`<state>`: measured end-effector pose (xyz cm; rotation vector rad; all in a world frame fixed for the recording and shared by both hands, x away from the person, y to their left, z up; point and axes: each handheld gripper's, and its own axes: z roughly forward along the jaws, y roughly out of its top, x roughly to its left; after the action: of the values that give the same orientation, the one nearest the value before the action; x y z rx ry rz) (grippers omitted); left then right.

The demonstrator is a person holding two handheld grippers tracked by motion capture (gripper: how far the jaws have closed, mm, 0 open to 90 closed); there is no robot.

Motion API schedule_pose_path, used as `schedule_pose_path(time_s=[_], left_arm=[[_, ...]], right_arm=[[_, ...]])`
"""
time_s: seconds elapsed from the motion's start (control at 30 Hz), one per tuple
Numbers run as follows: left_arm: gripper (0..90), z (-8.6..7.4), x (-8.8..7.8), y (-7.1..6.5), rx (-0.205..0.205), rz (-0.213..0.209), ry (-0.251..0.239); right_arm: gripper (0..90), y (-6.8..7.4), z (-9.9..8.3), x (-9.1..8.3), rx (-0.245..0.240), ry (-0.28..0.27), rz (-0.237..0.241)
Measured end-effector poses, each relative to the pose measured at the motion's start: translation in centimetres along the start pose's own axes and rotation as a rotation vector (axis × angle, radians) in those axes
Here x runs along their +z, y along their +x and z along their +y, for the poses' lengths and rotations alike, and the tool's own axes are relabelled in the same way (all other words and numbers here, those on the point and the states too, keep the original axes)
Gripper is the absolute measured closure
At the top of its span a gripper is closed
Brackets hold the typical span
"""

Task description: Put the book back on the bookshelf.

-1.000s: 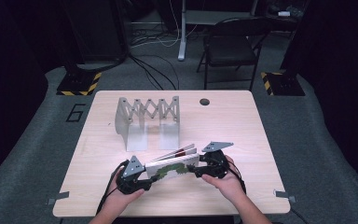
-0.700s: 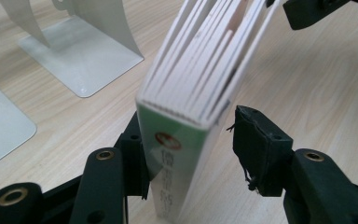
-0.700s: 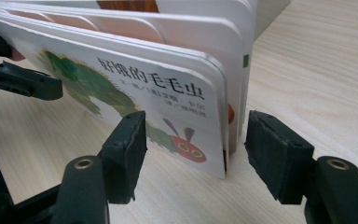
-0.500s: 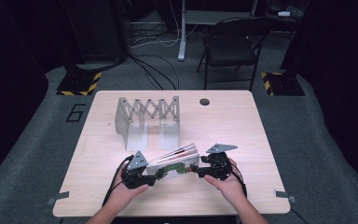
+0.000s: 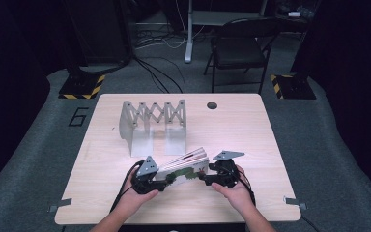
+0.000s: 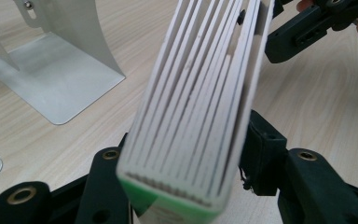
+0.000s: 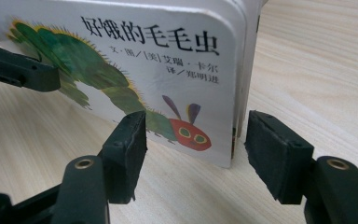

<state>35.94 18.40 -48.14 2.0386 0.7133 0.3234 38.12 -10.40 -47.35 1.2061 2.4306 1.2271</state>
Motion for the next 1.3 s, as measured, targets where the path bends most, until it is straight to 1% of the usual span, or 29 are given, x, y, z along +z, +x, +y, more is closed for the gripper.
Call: schedule_pose_path(time_s=[0.07,0.13,0.17,0.2,0.27,0.3,0.37,0.4,0.47,0.5,0.53,0.57,0.6,0.63,0.67,0.7,0.73,0.77,0.8,0.83,0.9,0.93,0.97,1.07,1.1,1.17,1.23,1.27,1.3], left_arm=[[55.5,0.1,0.0,-0.2,0.010,-0.004,0.005],[57.9,0.1,0.0,-0.5,0.016,-0.010,0.009],[59.1,0.1,0.1,-0.6,0.017,-0.003,0.005],[59.8,0.1,0.0,-0.7,0.028,-0.005,0.013],[62.4,0.1,0.1,-1.1,0.035,-0.003,0.011],[63.1,0.1,0.1,-1.2,0.040,-0.004,0.017],[65.2,0.2,0.1,-1.7,0.036,-0.005,0.022],[66.6,0.3,0.2,-1.9,0.045,0.000,0.025],[69.5,0.4,0.2,-2.3,0.039,-0.016,0.036],[70.7,0.5,0.2,-2.4,0.049,-0.016,0.042],[71.0,0.6,0.1,-2.6,0.050,-0.028,0.050],[70.9,0.6,0.2,-2.7,0.057,-0.017,0.048],[70.8,0.8,0.2,-2.8,0.056,-0.024,0.057],[70.1,0.9,0.3,-2.9,0.044,-0.017,0.044],[69.3,1.1,0.2,-2.9,0.034,-0.022,0.050],[68.6,1.2,0.2,-2.8,0.028,-0.016,0.048],[67.6,1.4,0.2,-2.6,0.019,-0.021,0.054],[66.7,1.5,0.3,-2.5,0.007,-0.018,0.051],[66.1,1.6,0.3,-2.4,-0.006,-0.028,0.061],[66.1,1.6,0.4,-2.3,-0.012,-0.031,0.063],[66.1,1.8,0.4,-2.3,-0.006,-0.031,0.069],[66.1,1.8,0.5,-2.3,-0.007,-0.037,0.072],[66.1,1.9,0.6,-2.3,-0.005,-0.031,0.076],[65.3,2.3,0.8,-2.2,-0.006,-0.030,0.094],[64.5,2.4,1.0,-2.3,-0.016,-0.034,0.100],[60.1,2.5,1.3,-2.3,-0.015,-0.023,0.105],[58.9,2.6,1.6,-2.5,-0.017,-0.027,0.107],[59.1,2.6,1.5,-2.5,-0.009,-0.024,0.114],[59.2,2.6,1.6,-2.6,-0.008,-0.018,0.109]], right_arm=[[38.4,-0.1,-0.1,0.0,0.012,0.005,0.000],[38.5,-0.3,-0.1,0.0,0.007,0.003,-0.003],[38.5,-0.4,-0.1,0.0,0.020,0.002,-0.003],[38.5,-0.4,-0.1,0.0,0.023,0.005,-0.001],[38.6,-0.6,-0.2,0.0,0.032,0.000,-0.002],[38.6,-0.7,-0.2,-0.1,0.045,0.005,0.001],[38.6,-0.9,-0.2,0.0,0.043,-0.001,-0.003],[38.7,-0.8,-0.3,0.0,0.065,0.013,-0.003],[38.7,-1.0,-0.3,0.0,0.056,0.016,-0.002],[38.7,-1.1,-0.3,0.1,0.042,0.009,0.000],[38.8,-1.1,-0.3,0.1,0.043,0.010,0.000],[38.8,-1.1,-0.3,0.1,0.038,0.010,0.000],[38.8,-1.1,-0.4,0.1,0.044,0.011,0.001],[38.9,-1.1,-0.4,0.1,0.050,0.010,0.002],[38.9,-1.1,-0.4,0.1,0.048,0.009,0.002],[38.9,-1.1,-0.5,0.0,0.057,0.010,0.005],[38.9,-1.2,-0.5,0.1,0.056,0.008,0.005],[38.9,-1.2,-0.5,0.1,0.058,0.008,0.008],[38.9,-1.3,-0.5,0.1,0.056,0.009,0.006],[38.9,-1.2,-0.5,0.1,0.066,0.020,0.007],[38.9,-1.0,-0.5,0.1,0.078,0.022,0.009],[38.9,-1.1,-0.5,0.2,0.075,0.023,0.009],[38.9,-1.1,-0.6,0.2,0.072,0.021,0.009],[38.9,-1.1,-0.6,0.3,0.077,0.024,0.007],[38.9,-1.2,-0.6,0.3,0.066,0.015,0.009],[38.8,-1.2,-0.5,0.4,0.067,0.015,0.005],[38.8,-1.1,-0.5,0.3,0.083,0.022,0.004],[38.8,-1.3,-0.5,0.4,0.062,0.010,0.005],[38.8,-1.2,-0.5,0.4,0.075,0.020,0.005]])
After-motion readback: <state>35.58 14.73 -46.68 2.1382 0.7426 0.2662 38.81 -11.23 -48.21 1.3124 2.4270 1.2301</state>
